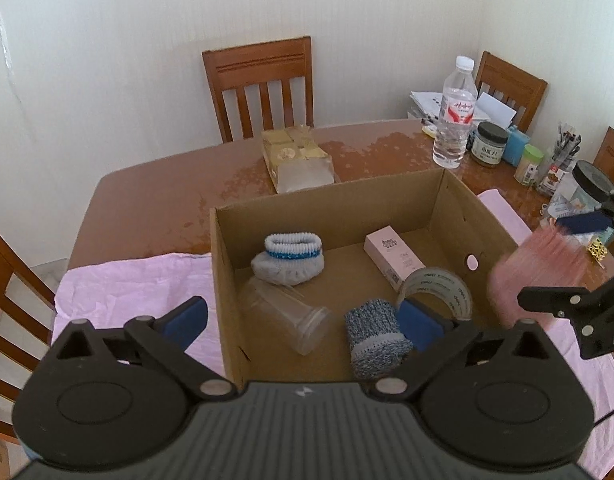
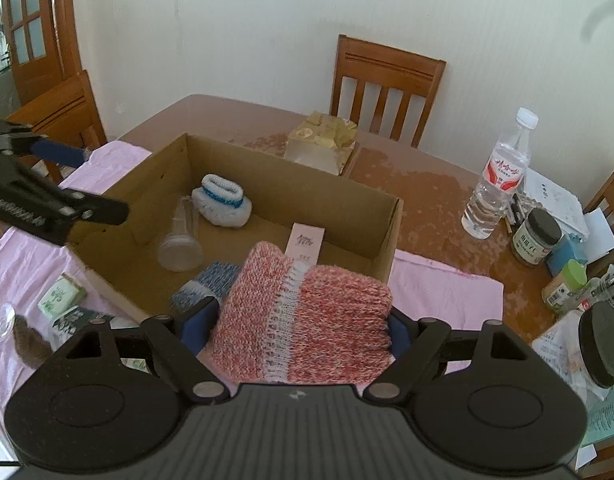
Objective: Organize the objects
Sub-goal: 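Carry pink sleeve and clear jar over the cardboard box with both tools, then open both tools to drop sleeve and jar into the box, then move left tool toward brown cookie jar while right tool moves toward grey toy dog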
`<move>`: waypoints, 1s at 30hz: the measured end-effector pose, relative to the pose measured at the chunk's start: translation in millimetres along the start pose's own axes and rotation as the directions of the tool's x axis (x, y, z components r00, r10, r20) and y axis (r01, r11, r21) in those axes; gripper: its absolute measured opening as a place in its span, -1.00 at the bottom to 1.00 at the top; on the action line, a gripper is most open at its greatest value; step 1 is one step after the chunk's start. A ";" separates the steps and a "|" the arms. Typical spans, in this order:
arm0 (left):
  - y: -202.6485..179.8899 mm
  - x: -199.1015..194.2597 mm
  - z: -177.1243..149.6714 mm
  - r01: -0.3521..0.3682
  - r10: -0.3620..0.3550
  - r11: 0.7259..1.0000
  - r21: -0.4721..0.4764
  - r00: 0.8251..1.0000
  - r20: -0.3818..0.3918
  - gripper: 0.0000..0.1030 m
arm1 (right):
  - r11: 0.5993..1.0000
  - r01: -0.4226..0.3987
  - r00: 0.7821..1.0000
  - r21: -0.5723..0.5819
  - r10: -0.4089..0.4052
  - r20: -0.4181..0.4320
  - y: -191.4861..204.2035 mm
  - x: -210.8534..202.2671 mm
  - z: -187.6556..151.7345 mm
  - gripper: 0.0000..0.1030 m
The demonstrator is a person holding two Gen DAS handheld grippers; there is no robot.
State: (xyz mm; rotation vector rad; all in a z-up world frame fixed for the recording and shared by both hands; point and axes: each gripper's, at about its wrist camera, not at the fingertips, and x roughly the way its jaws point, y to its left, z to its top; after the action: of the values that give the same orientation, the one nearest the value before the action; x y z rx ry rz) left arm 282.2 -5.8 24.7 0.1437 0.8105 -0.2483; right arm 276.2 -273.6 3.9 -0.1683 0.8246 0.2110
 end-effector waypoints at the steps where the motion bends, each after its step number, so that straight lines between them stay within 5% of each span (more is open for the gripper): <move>1: 0.3 -1.9 -0.7 -0.002 0.002 1.000 0.000 1.000 0.004 0.98 | 1.000 0.004 1.000 0.004 -0.004 0.006 -0.8 -0.1 0.6 0.92; 16: 4.9 -22.7 -26.6 0.021 -0.021 0.998 -0.053 1.000 -0.001 0.99 | 0.999 0.013 1.000 0.035 -0.013 0.001 10.0 -14.6 -21.0 1.00; 30: 11.4 -45.4 -77.3 -0.072 0.073 0.992 -0.103 0.997 0.001 0.99 | 0.994 0.035 0.999 0.105 -0.031 -0.038 35.9 -22.2 -66.3 1.00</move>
State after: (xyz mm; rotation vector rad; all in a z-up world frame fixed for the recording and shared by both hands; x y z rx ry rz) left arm 201.3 29.7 5.6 0.0757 0.8097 -0.1379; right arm 205.6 -256.9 -26.3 -0.0865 0.8669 0.1332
